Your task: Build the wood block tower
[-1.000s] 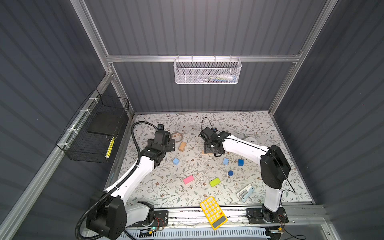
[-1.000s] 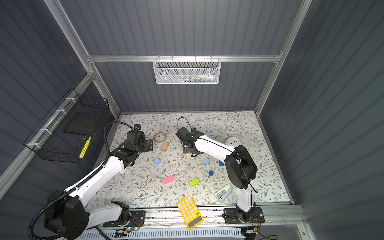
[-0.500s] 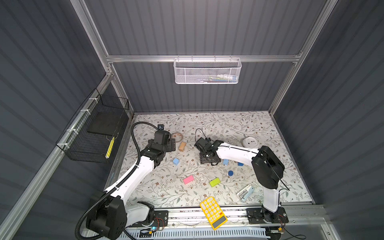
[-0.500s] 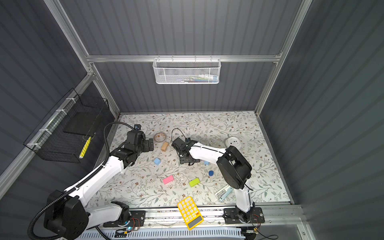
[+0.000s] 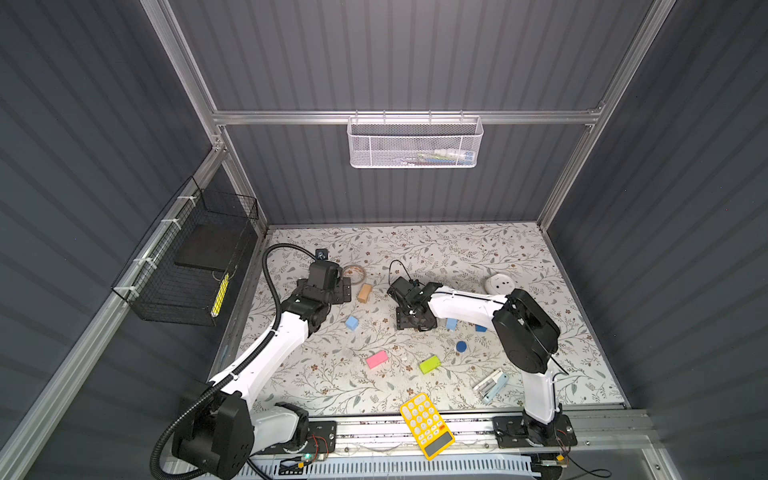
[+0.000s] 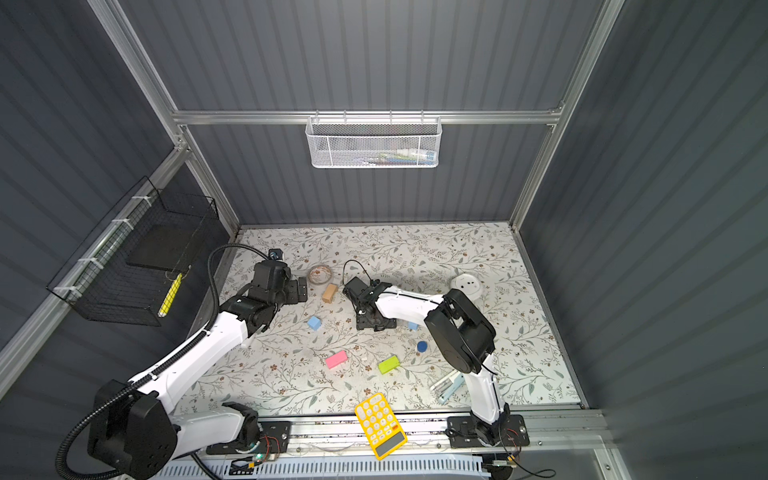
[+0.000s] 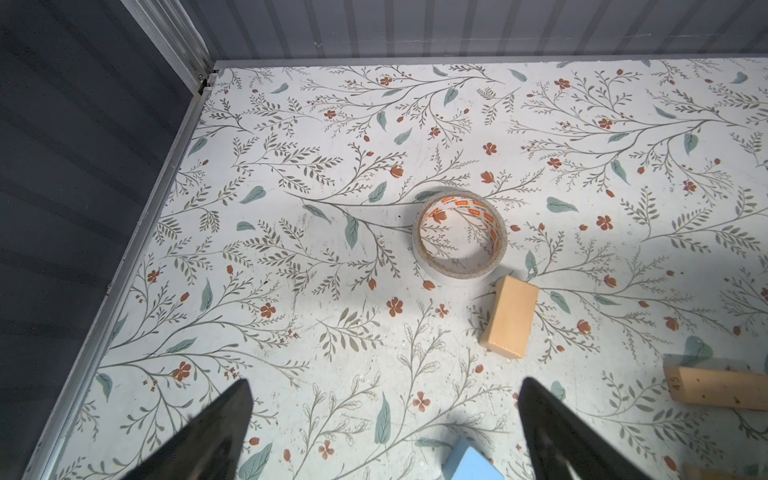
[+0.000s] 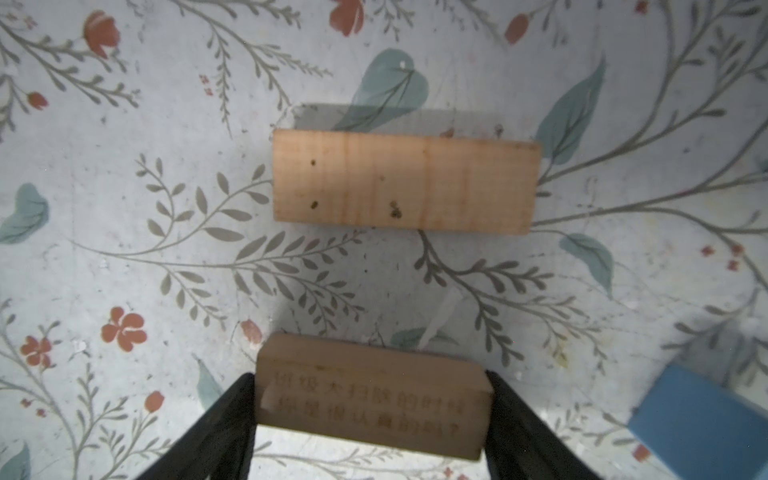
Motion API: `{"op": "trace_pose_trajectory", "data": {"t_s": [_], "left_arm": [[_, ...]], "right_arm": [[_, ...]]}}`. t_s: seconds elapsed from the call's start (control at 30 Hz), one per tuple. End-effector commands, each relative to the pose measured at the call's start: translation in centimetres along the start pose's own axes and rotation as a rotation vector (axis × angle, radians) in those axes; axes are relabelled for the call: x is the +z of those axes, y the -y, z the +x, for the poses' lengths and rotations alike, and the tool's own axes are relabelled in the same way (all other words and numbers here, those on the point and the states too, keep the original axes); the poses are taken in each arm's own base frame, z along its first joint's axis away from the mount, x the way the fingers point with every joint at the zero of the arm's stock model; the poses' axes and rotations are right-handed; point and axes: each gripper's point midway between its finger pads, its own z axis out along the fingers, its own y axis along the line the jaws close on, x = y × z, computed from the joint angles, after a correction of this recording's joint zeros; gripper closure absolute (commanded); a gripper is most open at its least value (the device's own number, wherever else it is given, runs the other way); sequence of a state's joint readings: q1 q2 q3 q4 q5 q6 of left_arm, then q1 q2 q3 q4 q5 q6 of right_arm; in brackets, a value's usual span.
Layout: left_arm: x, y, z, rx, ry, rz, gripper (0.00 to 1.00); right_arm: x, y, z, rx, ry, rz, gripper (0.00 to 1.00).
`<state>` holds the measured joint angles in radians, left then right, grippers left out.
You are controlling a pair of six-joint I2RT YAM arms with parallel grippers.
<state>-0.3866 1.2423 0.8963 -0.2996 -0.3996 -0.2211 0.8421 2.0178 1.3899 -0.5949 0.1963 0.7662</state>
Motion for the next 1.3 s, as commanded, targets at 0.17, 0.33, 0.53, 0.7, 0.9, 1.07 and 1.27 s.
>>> {"op": "trace_pose_trajectory", "data": {"t_s": [0.17, 0.33, 0.53, 0.7, 0.9, 1.07, 1.27], "left_arm": [[0.2, 0.3, -0.7, -0.006, 0.006, 0.008, 0.01], [0.5, 0.4, -0.5, -0.001, -0.004, 0.005, 0.01], [0.6, 0.4, -0.5, 0.002, -0.005, 0.003, 0.01], [0.7, 0.4, -0.5, 0.006, -0.008, -0.003, 0.0], [1.0, 0.5, -0.4, 0.008, -0.014, -0.001, 0.0], [0.9, 0.4, -0.3, 0.011, -0.015, -0.006, 0.0], [0.8, 0.3, -0.4, 0.01, -0.012, -0.007, 0.0]], "right_arm": [[1.4, 0.8, -0.1, 0.041, -0.034, -0.002, 0.29], [1.5, 1.2, -0.4, 0.04, -0.039, 0.004, 0.28], [1.5, 1.8, -0.9, 0.028, -0.038, 0.017, 0.28], [1.4, 2.4, -1.4, 0.008, -0.031, 0.035, 0.28], [1.5, 2.1, -1.6, -0.015, -0.033, 0.026, 0.28], [1.8, 2.0, -1.7, -0.033, -0.041, 0.033, 0.28], [2.1, 2.2, -1.9, -0.034, -0.047, 0.041, 0.27]]}}
